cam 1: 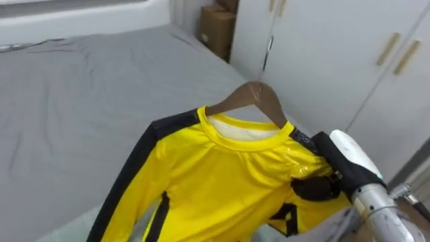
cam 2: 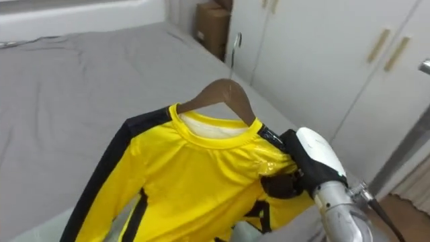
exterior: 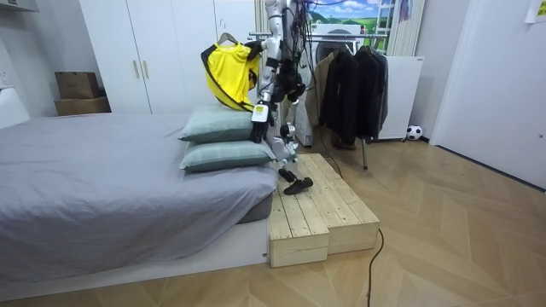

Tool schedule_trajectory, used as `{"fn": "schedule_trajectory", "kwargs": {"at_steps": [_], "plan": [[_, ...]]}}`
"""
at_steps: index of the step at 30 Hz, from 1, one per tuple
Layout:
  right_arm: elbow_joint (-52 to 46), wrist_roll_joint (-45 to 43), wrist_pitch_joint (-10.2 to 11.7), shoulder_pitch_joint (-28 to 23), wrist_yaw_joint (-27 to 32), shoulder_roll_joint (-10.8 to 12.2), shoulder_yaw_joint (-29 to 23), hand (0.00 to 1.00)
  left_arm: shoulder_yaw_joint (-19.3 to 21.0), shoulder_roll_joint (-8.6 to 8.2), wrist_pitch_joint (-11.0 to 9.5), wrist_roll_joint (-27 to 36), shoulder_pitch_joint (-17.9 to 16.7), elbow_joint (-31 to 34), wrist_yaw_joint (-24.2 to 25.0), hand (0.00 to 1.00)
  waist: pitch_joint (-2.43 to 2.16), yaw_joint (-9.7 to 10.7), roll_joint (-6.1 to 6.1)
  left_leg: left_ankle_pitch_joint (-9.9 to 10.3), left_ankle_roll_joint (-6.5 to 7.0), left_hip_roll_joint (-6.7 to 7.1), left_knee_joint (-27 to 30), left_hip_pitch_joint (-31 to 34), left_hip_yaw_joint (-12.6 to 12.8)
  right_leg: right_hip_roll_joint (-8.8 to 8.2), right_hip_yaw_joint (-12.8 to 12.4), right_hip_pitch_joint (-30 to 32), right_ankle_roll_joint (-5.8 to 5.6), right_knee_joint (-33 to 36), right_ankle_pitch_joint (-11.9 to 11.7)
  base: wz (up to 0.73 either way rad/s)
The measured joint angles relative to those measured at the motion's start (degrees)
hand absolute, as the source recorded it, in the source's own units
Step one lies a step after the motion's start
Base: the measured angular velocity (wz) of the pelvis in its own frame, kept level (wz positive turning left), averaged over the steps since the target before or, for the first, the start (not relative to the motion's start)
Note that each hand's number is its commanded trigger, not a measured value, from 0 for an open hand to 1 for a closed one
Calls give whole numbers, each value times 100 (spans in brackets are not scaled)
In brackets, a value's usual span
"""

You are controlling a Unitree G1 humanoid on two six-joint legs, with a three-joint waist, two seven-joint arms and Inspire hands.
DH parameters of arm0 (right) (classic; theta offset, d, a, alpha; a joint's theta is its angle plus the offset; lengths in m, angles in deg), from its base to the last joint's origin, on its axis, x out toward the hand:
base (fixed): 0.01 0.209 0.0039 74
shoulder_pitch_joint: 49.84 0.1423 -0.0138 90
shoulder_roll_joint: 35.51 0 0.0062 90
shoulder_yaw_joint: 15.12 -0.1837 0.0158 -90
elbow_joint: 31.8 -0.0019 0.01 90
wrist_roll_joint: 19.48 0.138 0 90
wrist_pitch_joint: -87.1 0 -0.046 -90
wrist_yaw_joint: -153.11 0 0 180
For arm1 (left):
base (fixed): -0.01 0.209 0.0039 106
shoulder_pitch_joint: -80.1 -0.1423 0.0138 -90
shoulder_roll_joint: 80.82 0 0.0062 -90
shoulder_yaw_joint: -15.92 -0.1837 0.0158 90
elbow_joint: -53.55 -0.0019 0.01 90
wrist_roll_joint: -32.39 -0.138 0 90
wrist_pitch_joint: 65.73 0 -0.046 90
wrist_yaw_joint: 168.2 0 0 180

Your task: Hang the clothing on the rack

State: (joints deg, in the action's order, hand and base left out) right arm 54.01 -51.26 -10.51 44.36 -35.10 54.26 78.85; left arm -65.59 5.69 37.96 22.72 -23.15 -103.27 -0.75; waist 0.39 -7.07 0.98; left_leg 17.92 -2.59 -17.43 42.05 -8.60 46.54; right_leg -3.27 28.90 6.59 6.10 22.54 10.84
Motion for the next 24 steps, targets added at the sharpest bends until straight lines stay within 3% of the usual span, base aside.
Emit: {"fn": "schedule_trajectory", "kwargs": {"at_steps": [1, 2, 3, 4, 5, 6, 7, 8, 9, 10, 11, 12, 13, 14, 15, 16, 18, 19, 20, 21, 22, 24], "plan": [[49, 43, -7, 67, 33, 18, 90, 100, -24, 8, 161, -11, -9, -2, 56, 0, -6, 46, 23, -402, 43, -18, 461, 167, -298, 39, -362, -35, 2, -18, 6, -105], [77, 35, -7, 84, 72, 25, 163, 100, -28, 1, 223, -11, -14, -8, 89, 0, -4, 56, 44, -668, 72, 15, 645, 286, -491, 40, -543, -54, -12, -56, -8, -99], [86, 31, -9, 68, 110, 47, 250, 100, -50, -16, 294, -4, -18, -13, 136, 0, -4, 114, 71, -701, 120, 174, 687, 494, -943, 7, -819, -54, -25, -116, -45, -68], [104, 29, -13, 66, 134, 61, 310, 100, -147, 6, 356, -7, 12, -5, 147, 0, 11, 252, 73, -460, 139, 357, 506, 607, -1289, 2, -936, -27, -34, -186, -93, -49], [128, 24, -20, 66, 136, 77, 319, 100, -199, 27, 386, -11, 51, -2, 148, 0, 21, 277, 90, -333, 113, 449, 309, 622, -1418, 7, -1083, 30, -44, -188, -115, -33], [166, 23, -93, 55, 128, 136, 321, 100, -216, 38, 445, -14, 133, 76, 147, 0, 46, 262, 113, -106, 93, 652, -227, 624, -1745, 64, -1463, 156, -58, -213, -193, -47], [167, 27, -160, -3, 107, 172, 343, 100, -327, 33, 522, -13, 189, 212, 145, 0, 49, 194, 109, -6, 105, 888, -964, 616, -2292, 164, -1842, 264, -126, -310, -281, -61], [175, 20, -206, -5, 68, 169, 386, 100, -369, 27, 565, -12, 200, 269, 144, 0, 50, 153, 115, 6, 109, 1022, -1378, 593, -2596, 210, -2074, 326, -165, -334, -311, -92], [175, -14, -235, -6, -44, 227, 453, 100, -430, 5, 649, -10, 204, 338, 107, 0, 47, 26, 112, 5, 115, 1205, -2135, 505, -3063, 373, -2598, 452, -173, -415, -391, -114], [166, -26, -231, -6, -87, 269, 569, 100, -434, -28, 733, -9, 207, 384, 31, 0, 42, 37, 96, -33, 126, 1353, -2729, 461, -3468, 660, -3325, 572, -254, -513, -524, -111], [162, -35, -225, -8, -94, 266, 612, 100, -441, -41, 781, -11, 215, 420, 0, 0, 40, 73, 65, -109, 141, 1457, -2924, 420, -3608, 814, -3654, 634, -276, -543, -615, -110], [170, -83, -213, -3, -114, 268, 653, 100, -411, -93, 899, 4, 214, 520, -42, 0, 40, 65, -61, -445, 197, 1495, -3108, 353, -3573, 1185, -4177, 767, -385, -624, -842, -95], [171, -167, -213, -16, -117, 318, 685, 100, -386, -89, 935, 15, 215, 525, -58, 0, 41, 85, -62, -422, 158, 1488, -3143, 345, -3390, 1291, -4393, 817, -404, -654, -953, -139], [158, -380, -197, -89, -118, 413, 783, 100, -338, -94, 1035, 55, 213, 481, -96, 0, 28, 179, -34, -417, 167, 1495, -3143, 350, -3018, 1350, -4632, 832, -451, -795, -1154, -130], [142, -440, -189, -128, -117, 436, 838, 100, -356, -82, 1058, 136, 249, 365, -143, 0, 29, 345, -100, -322, 214, 1358, -3205, 375, -2699, 1209, -4202, 879, -392, -669, -1163, -137], [141, -434, -198, -214, -109, 406, 811, 100, -361, -61, 1058, 149, 293, 306, -246, 0, 29, 501, -103, -306, 222, 1342, -3189, 362, -2483, 927, -3370, 992, -281, -19, -846, -86], [130, -435, -216, -277, -91, 347, 693, 100, -430, -55, 1026, 168, 316, 314, -425, 0, 2, 657, -57, -283, 218, 1341, -3173, 284, -2315, 547, -2886, 820, -423, 648, -197, -61], [85, -426, -243, -304, -65, 349, 599, 100, -436, -50, 994, 174, 327, 375, -465, 0, -20, 700, 5, -229, 184, 1367, -3059, 266, -2223, 428, -2926, 713, -527, 668, 44, -56], [55, -422, -253, -295, -44, 357, 562, 100, -421, -49, 979, 175, 359, 404, -478, 0, -1, 726, 74, -220, 166, 1413, -2968, 276, -2220, 443, -3038, 710, -456, 557, 96, -43], [-11, -400, -267, -298, -20, 327, 487, 100, -387, -124, 972, 177, 421, 466, -482, 0, 8, 812, 65, -200, 142, 1435, -2854, 355, -2311, 497, -3133, 679, -356, 420, 86, -31], [-93, -400, -331, -299, -16, 292, 469, 100, -354, -200, 967, 179, 442, 550, -482, 0, 14, 875, 38, -224, 159, 1469, -2852, 423, -2663, 589, -3215, 643, -308, 273, -19, -32], [-138, -402, -350, -309, -16, 277, 460, 100, -354, -233, 930, 202, 454, 583, -482, 0, 11, 912, 77, -235, 165, 1492, -2838, 495, -3099, 714, -3323, 629, -255, 124, -137, -40]]}}
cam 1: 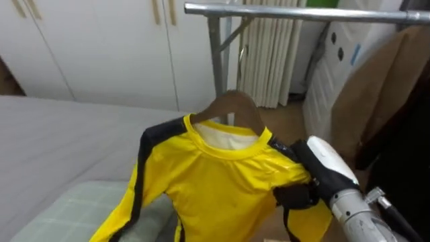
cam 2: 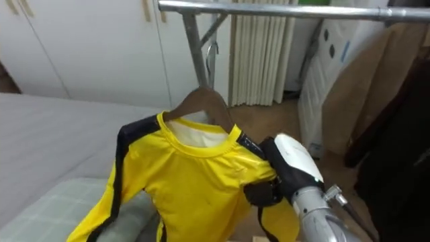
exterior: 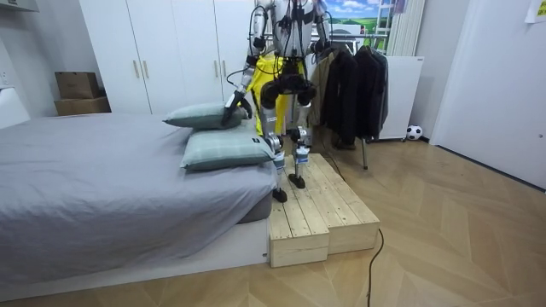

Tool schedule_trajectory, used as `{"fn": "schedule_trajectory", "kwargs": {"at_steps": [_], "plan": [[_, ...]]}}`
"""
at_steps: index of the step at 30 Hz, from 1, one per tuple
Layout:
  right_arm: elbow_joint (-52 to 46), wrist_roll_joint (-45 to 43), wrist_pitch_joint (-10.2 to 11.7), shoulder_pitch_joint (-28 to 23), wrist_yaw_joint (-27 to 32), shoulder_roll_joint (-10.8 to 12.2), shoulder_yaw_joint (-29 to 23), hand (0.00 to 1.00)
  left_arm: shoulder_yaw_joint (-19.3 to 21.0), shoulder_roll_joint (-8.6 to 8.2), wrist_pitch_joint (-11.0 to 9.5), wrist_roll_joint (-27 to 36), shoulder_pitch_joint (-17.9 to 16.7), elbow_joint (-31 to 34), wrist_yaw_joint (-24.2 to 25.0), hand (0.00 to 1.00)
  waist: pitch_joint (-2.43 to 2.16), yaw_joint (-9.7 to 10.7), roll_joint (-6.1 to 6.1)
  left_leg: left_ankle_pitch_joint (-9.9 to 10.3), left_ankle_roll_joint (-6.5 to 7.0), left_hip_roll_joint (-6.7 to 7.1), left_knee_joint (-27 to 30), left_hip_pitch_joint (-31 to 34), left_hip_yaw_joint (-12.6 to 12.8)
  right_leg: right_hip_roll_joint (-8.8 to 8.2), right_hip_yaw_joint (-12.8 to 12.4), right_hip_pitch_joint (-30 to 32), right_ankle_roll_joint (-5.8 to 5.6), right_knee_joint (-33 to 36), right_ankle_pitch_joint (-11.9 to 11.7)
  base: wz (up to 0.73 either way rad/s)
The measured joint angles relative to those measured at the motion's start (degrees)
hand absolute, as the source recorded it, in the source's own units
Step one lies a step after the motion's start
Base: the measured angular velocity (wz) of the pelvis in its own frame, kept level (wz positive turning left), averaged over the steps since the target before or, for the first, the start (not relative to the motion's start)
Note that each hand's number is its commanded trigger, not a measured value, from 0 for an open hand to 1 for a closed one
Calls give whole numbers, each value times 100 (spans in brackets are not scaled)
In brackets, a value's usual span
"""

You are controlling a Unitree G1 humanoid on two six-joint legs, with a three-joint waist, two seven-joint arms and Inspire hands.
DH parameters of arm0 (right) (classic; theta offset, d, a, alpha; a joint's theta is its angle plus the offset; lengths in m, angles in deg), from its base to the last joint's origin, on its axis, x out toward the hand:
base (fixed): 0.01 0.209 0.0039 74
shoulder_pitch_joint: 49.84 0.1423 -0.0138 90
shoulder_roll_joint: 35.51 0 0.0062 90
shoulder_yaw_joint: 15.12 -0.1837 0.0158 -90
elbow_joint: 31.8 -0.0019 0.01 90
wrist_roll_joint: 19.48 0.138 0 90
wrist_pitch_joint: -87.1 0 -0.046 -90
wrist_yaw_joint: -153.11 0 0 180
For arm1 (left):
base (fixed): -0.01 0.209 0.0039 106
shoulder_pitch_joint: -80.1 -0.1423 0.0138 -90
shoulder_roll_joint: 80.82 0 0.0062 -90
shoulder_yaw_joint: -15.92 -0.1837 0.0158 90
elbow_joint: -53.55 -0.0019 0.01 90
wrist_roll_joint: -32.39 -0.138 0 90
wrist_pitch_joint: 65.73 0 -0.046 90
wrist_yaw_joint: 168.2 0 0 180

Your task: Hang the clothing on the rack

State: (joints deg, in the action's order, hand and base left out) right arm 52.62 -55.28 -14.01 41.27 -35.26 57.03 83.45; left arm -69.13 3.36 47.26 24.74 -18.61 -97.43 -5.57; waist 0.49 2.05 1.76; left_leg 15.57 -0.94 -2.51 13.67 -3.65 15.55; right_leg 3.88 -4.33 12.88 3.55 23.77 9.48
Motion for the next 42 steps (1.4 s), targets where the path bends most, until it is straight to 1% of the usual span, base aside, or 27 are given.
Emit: {"fn": "schedule_trajectory", "kwargs": {"at_steps": [1, 3, 4, 5, 6, 7, 8, 9, 10, 11, 14, 15, 17, 19, 22, 27, 32, 38, 42], "plan": [[-1, 1, 0, -33, 0, 1, -26, 100, -22, -2, -64, 115, -1, -6, 1, 0, 17, 15, 43, -15, -3, 11, -4, 12, -162, 52, -42, -20, 22, -90, -80, -34], [-1, -3, -18, -147, -4, -2, -92, 100, -72, -7, -106, 208, -13, -17, 4, 0, 21, -8, 83, -33, -13, -10, -2, 40, -148, 113, -136, -19, 16, -195, -178, -30], [0, 4, -36, -197, -16, -32, -92, 100, -76, -7, -146, 209, -34, -23, 4, 0, 20, -85, 92, -36, -12, -16, 0, 72, -66, 163, -246, 20, -28, -254, -234, -40], [0, 5, -38, -214, -38, -42, -91, 100, -76, -7, -205, 224, -43, -63, 1, 0, 21, -117, 90, -36, -11, -23, -1, 87, -8, 187, -303, 27, -62, -302, -269, -54], [0, 6, -37, -246, -58, -46, -90, 100, -76, -5, -347, 263, -63, -189, -5, 0, 24, -181, 82, -31, -3, -38, -9, 99, 90, 243, -426, 31, -77, -401, -371, -56], [0, 61, -38, -274, -57, -47, -90, 100, -81, -5, -412, 286, -100, -232, -19, 0, 23, -221, 86, -9, 24, -70, -12, 109, 214, 300, -523, 30, -79, -502, -481, -56], [0, 79, -37, -282, -56, -47, -90, 100, -84, -5, -444, 311, -110, -250, -44, 0, 20, -244, 92, -2, 28, -82, -5, 116, 276, 325, -567, 28, -81, -550, -532, -50], [-1, 100, -36, -283, -55, -42, -89, 100, -90, -9, -495, 312, -107, -332, -85, 0, 11, -266, 109, 3, 37, -97, -12, 123, 383, 359, -646, 21, -58, -656, -646, -47], [-2, 110, -34, -281, -51, -37, -90, 100, -83, -7, -566, 311, -120, -409, -102, 0, 2, -322, 125, 14, 50, -113, -15, 122, 488, 354, -606, 21, -24, -721, -747, -46], [1, 138, -37, -283, -50, -37, -90, 100, -74, -2, -596, 311, -121, -462, -111, 0, -3, -367, 137, 23, 56, -117, -10, 116, 526, 358, -626, 19, -28, -722, -774, -31], [1, 222, -40, -286, 5, -39, -93, 100, -63, 2, -690, 313, -136, -566, -125, 0, -36, -402, 224, 30, 70, -106, -9, 80, 594, 359, -671, 11, -47, -723, -797, -9], [1, 227, -39, -253, 32, -38, -93, 100, -63, 2, -734, 313, -137, -568, -134, 0, -37, -430, 246, 32, 74, -101, -9, 71, 592, 356, -673, 1, -52, -741, -799, 0], [1, 263, -28, -156, 73, -41, -93, 100, -69, -1, -825, 357, -179, -592, -172, 0, -32, -441, 242, 32, 77, -102, -18, 27, 592, 358, -681, -70, -69, -823, -831, 0], [0, 268, -17, -37, 134, -87, -100, 100, -63, 1, -892, 361, -246, -592, -174, 0, -25, -429, 233, 31, 76, -112, -93, -56, 593, 407, -683, -172, -71, -929, -857, 0], [-19, 245, 50, 32, 152, -170, -112, 100, -47, 1, -914, 360, -284, -593, -170, 0, -26, -433, 233, 21, 65, -117, -196, -132, 622, 431, -713, -244, -69, -1002, -880, -5], [-196, -79, 48, 22, 126, -169, -125, 100, 161, -2, -920, 349, -297, -585, -101, 0, -20, -421, 226, -4, 50, -140, -242, -152, 579, 455, -667, -243, -60, -1048, -885, 2], [-483, -324, 57, 18, 97, -137, -273, 100, 166, -12, -919, 348, -296, -555, -101, 0, -8, -389, 202, 0, 34, -181, -254, -131, 542, 474, -625, -260, -39, -1119, -886, 3], [-646, -522, 61, 16, 75, -131, -461, 100, 161, -12, -943, 349, -317, -565, -115, 0, -9, -388, 204, -13, 13, -178, -290, -147, 508, 473, -598, -282, -26, -1122, -877, 2], [-669, -484, 62, 17, 81, -138, -572, 100, 168, -12, -1014, 349, -383, -576, -108, 0, -17, -388, 215, -13, 13, -175, -285, -155, 507, 472, -600, -302, -26, -1120, -877, 0]]}}
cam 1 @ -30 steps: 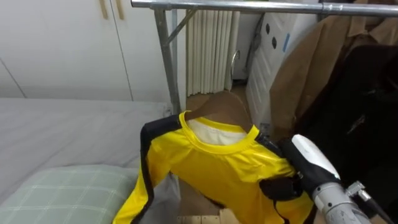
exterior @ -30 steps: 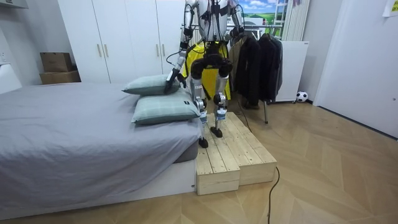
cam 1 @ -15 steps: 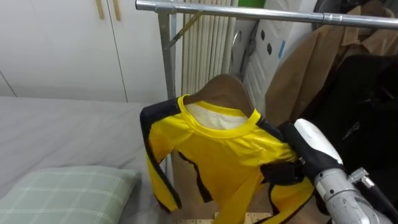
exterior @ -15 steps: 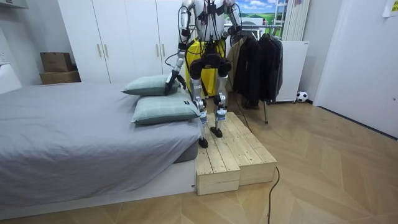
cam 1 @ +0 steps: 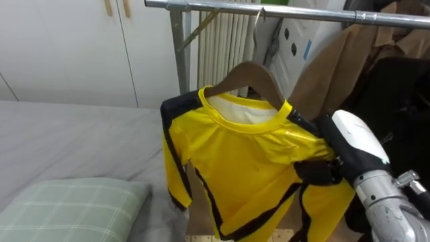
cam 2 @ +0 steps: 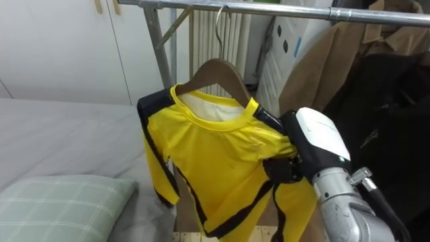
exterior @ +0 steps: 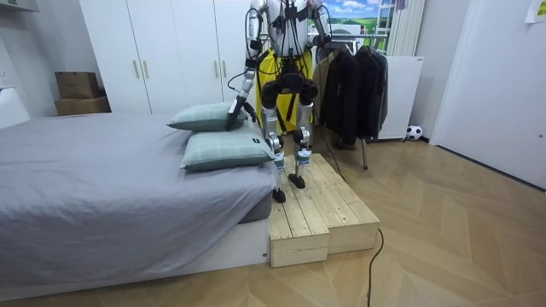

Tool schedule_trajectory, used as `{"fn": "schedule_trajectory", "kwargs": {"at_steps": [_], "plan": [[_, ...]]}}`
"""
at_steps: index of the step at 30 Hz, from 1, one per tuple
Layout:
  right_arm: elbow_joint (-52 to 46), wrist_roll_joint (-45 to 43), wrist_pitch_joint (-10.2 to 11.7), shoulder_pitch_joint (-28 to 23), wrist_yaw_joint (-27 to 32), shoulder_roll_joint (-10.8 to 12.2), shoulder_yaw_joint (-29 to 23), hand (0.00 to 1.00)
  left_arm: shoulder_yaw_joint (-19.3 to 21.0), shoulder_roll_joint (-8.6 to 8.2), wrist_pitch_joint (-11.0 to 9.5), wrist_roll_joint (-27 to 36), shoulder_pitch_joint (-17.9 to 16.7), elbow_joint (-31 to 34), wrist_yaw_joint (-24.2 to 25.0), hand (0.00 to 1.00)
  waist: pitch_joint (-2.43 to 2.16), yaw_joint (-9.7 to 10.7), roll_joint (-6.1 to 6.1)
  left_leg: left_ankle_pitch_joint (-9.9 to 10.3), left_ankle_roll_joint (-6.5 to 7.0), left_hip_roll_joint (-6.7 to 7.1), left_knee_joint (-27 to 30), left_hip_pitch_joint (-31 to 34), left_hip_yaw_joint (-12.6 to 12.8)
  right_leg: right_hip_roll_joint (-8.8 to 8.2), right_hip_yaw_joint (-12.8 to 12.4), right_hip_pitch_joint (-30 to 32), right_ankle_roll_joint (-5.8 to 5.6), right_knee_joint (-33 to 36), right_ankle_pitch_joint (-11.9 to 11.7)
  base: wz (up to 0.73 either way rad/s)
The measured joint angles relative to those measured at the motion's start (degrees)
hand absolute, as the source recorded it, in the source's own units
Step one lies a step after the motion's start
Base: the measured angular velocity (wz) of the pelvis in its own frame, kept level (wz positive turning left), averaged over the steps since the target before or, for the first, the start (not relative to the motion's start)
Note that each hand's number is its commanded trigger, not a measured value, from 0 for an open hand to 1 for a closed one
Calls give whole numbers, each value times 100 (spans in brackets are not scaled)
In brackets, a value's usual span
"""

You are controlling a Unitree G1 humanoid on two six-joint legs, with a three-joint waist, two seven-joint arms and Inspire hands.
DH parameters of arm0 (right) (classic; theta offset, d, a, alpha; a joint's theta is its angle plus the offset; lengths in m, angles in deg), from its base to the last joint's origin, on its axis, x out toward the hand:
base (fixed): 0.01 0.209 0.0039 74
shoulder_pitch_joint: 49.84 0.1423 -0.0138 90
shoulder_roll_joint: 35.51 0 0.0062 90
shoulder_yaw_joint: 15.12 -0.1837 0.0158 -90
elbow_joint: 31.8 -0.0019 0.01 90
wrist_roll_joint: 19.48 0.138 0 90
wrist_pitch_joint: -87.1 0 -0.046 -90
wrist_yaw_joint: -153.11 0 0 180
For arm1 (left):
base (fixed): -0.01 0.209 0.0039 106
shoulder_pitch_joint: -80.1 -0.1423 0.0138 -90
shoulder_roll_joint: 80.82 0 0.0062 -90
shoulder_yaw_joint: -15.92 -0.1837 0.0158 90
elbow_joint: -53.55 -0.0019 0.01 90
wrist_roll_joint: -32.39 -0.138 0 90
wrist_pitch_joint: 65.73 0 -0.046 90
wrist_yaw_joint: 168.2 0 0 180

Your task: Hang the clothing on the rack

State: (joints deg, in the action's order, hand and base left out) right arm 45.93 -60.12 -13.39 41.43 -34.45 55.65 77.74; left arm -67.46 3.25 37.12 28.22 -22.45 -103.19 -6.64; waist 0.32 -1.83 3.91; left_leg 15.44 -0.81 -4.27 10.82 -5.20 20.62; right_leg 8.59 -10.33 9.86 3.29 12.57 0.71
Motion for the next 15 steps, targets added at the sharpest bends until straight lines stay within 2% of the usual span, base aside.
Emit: {"fn": "schedule_trajectory", "kwargs": {"at_steps": [7, 10, 13, 15], "plan": [[-132, 334, 62, 2, 59, -33, -283, 100, 127, 1, -202, -22, -102, 40, 11, 0, -15, -3, 36, 0, -1, -8, 2, -28, -54, -21, 102, -47, 19, -5, 15, 5], [-132, 522, 116, 13, 118, -183, -489, 100, 279, 1, -307, -115, -100, 41, 18, 0, -18, -49, 57, -2, -3, -12, 1, -47, -121, -43, 179, -95, 32, -5, 47, 14], [31, 662, 197, 176, 183, -277, -628, 100, 296, 4, -429, -119, -103, 42, 18, 0, -6, -119, 75, -8, -14, -14, 3, -58, -196, -52, 224, -128, 42, -3, 61, 10], [155, 705, 196, 375, 204, -281, -658, 100, 326, 4, -470, -119, -102, 100, 24, 0, 22, -169, 104, -18, -27, -11, 3, -58, -207, -51, 222, -121, 43, 8, 62, 2]]}}
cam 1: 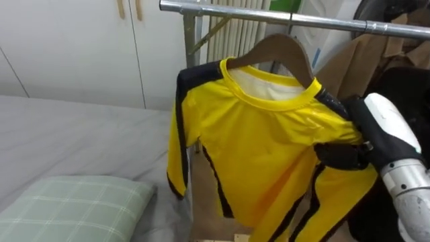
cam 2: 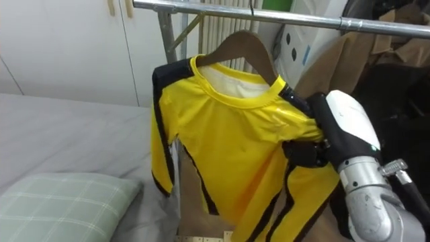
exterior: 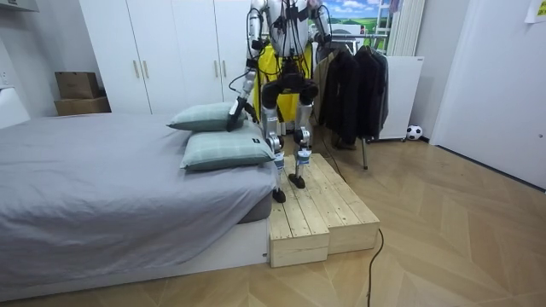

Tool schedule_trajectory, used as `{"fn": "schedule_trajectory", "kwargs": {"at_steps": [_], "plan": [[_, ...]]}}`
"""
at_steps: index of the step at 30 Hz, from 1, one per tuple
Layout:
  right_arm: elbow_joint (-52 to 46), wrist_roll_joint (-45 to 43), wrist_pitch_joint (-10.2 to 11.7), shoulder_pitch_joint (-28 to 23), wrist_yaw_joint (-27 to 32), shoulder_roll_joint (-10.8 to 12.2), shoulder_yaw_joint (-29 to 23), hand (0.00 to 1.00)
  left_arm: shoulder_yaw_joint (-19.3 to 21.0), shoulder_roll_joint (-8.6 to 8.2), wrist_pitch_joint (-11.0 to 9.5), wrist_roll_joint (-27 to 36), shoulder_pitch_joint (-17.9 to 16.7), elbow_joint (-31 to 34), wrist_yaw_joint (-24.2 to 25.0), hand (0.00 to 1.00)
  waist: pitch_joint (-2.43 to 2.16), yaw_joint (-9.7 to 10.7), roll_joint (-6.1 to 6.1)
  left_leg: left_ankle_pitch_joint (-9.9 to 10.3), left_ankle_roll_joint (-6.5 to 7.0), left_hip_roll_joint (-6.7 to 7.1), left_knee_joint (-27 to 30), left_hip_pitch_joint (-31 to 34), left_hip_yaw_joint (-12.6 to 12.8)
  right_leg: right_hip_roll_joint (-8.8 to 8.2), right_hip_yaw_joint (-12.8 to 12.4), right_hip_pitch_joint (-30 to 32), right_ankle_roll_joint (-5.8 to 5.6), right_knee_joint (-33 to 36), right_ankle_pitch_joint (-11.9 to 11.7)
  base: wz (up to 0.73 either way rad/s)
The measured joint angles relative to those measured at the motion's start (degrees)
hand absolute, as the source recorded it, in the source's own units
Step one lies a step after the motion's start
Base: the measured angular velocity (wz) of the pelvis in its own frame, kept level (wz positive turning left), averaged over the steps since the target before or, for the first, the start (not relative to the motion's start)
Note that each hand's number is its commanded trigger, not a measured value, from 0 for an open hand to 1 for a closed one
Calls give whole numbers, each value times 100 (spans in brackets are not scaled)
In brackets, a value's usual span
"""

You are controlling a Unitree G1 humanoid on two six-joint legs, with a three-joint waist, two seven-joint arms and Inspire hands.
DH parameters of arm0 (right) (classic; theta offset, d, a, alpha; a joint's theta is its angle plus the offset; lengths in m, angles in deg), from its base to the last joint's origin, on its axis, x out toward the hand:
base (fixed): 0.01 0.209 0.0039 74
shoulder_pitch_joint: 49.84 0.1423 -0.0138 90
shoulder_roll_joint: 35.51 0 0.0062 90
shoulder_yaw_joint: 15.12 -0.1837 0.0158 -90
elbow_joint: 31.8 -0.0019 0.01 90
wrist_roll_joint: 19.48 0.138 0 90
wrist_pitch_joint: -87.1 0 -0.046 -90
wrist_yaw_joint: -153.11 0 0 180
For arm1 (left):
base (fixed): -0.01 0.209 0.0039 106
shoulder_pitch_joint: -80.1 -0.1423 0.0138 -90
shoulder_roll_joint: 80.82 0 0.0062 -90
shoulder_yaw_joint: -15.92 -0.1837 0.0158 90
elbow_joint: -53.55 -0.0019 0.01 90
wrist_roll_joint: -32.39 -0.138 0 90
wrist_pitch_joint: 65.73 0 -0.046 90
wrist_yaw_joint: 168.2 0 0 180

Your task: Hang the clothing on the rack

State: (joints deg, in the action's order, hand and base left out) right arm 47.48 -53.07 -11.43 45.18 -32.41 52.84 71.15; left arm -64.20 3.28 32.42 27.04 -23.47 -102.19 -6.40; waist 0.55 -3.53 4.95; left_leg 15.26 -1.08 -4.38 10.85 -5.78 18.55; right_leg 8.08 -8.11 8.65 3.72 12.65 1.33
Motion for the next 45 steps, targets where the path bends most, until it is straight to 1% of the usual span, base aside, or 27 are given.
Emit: {"fn": "schedule_trajectory", "kwargs": {"at_steps": [2, 4, 6, 8, 9, 10, 12, 14, 15, 16, 19, 23, 24, 25, 26, 29, 31, 33, 35, 38, 40, 42, 45], "plan": [[118, 36, 20, 231, 7, -15, 0, 100, 17, 0, -37, 0, -1, 35, 4, 0, 7, -37, 16, -9, -13, -1, -3, 0, -7, 5, 4, 1, 4, 3, 2, 0], [120, 320, 87, 388, 108, -135, -18, 100, 117, 1, -138, -13, 6, 35, 40, 0, 9, -90, 23, -12, -18, -2, -4, 3, -60, 1, 31, -10, 19, 2, 12, 8], [120, 626, 161, 423, 202, -211, -81, 100, 198, 2, -223, -65, 1, 35, 69, 0, 8, -160, 33, -12, -19, -8, -4, -4, -98, -3, 67, -34, 25, -1, 25, 11], [135, 945, 164, 466, 332, -254, -103, 100, 240, 5, -272, -125, -28, 40, 127, 0, 27, -263, 44, -11, -20, -13, -11, -49, -111, 1, 75, -67, 32, -5, 38, 2], [257, 1235, 202, 530, 381, -261, -102, 100, 239, 11, -315, -130, -38, 59, 142, 0, 39, -310, 51, -7, -26, -20, -13, -90, -116, 8, 75, -108, 38, -5, 50, 4], [469, 1496, 252, 649, 403, -265, -101, 100, 236, 28, -360, -129, -74, 60, 147, 0, 49, -316, 72, -5, -29, -22, -13, -105, -150, 4, 100, -134, 39, -5, 61, 8], [761, 1765, 261, 818, 416, -275, -101, 100, 232, 57, -393, -129, -114, 73, 177, 0, 55, -315, 93, -5, -29, -24, -9, -103, -203, -19, 174, -154, 47, -7, 70, 18], [952, 2049, 261, 859, 417, -347, -101, 100, 226, 90, -397, -129, -122, 186, 277, 0, 43, -314, 116, -5, -29, -20, -7, -95, -302, -84, 279, -176, 53, -5, 99, 25], [1106, 2314, 260, 874, 416, -431, -95, 100, 221, 118, -401, -140, -150, 192, 318, 0, 38, -355, 137, -8, -31, -13, -10, -95, -357, -90, 318, -184, 54, 11, 124, 16], [1305, 2593, 259, 965, 407, -506, -59, 100, 217, 135, -403, -163, -153, 228, 362, 0, 40, -426, 147, -9, -33, -19, -9, -98, -357, -86, 315, -187, 55, 10, 126, 10], [1872, 3146, 253, 1293, 371, -574, 41, 100, 234, 153, -403, -167, -137, 245, 419, 0, 46, -511, 141, -11, -37, -37, -11, -130, -355, -79, 331, -216, 58, -1, 125, 0], [2097, 3838, 234, 1351, 235, -661, 41, 100, 342, 185, -413, -205, -121, 249, 514, 0, 51, -624, 128, 5, -61, -68, -15, -166, -381, -62, 377, -285, 79, -39, 139, 5], [2133, 3969, 234, 1364, 187, -683, 41, 100, 362, 198, -412, -271, -126, 263, 551, 0, 51, -645, 129, 7, -64, -77, -15, -166, -388, -66, 469, -278, 89, -24, 146, 0], [2169, 4067, 234, 1388, 120, -695, 41, 100, 374, 211, -410, -355, -136, 272, 610, 0, 50, -664, 127, 15, -78, -78, -11, -172, -386, -96, 670, -271, 128, -8, 171, 0], [2201, 4100, 235, 1403, 95, -696, 41, 100, 396, 215, -404, -408, -140, 277, 644, 0, 47, -671, 122, 16, -80, -81, -10, -176, -386, -100, 705, -274, 135, -3, 175, 0], [2739, 4605, 235, 1613, -26, -705, 41, 100, 455, 221, -383, -449, -147, 292, 742, 0, 37, -677, 100, 13, -86, -87, -4, -184, -408, -97, 717, -287, 147, -7, 183, 1], [3100, 5047, 216, 1642, -62, -748, 41, 100, 456, 223, -344, -449, -149, 293, 771, 0, 19, -704, 70, 10, -91, -86, 2, -184, -436, -103, 736, -296, 160, -10, 192, 4], [3284, 5319, 206, 1643, -90, -754, 43, 100, 456, 223, -338, -442, -147, 300, 772, 0, 12, -731, 57, 7, -96, -82, 4, -182, -435, -106, 738, -291, 170, -12, 199, 0], [3333, 5484, 138, 1643, -104, -763, 73, 100, 455, 224, -338, -439, -148, 311, 774, 0, 9, -757, 56, 1, -106, -79, 4, -170, -436, -106, 735, -276, 183, -2, 209, 0], [3658, 5930, 131, 1776, -271, -836, 189, 100, 454, 222, -338, -447, -178, 311, 830, 0, -17, -774, 48, -9, -119, -81, 13, -182, -441, -104, 733, -285, 198, 25, 220, 0], [4008, 6293, 87, 1970, -360, -897, 199, 100, 457, 223, -339, -449, -223, 325, 885, 0, -22, -776, 40, -10, -119, -80, 49, -178, -480, -113, 754, -301, 203, 31, 225, 6], [4278, 6584, 88, 2081, -405, -913, 199, 100, 459, 223, -333, -447, -238, 317, 889, 0, -22, -764, 40, -10, -119, -80, 63, -194, -538, -124, 800, -360, 207, 4, 229, 14], [4598, 6930, 88, 2135, -522, -955, 198, 100, 462, 223, -336, -443, -231, 322, 913, 0, -30, -776, 41, -10, -119, -71, 71, -213, -663, -145, 848, -425, 205, -6, 245, 17]]}}
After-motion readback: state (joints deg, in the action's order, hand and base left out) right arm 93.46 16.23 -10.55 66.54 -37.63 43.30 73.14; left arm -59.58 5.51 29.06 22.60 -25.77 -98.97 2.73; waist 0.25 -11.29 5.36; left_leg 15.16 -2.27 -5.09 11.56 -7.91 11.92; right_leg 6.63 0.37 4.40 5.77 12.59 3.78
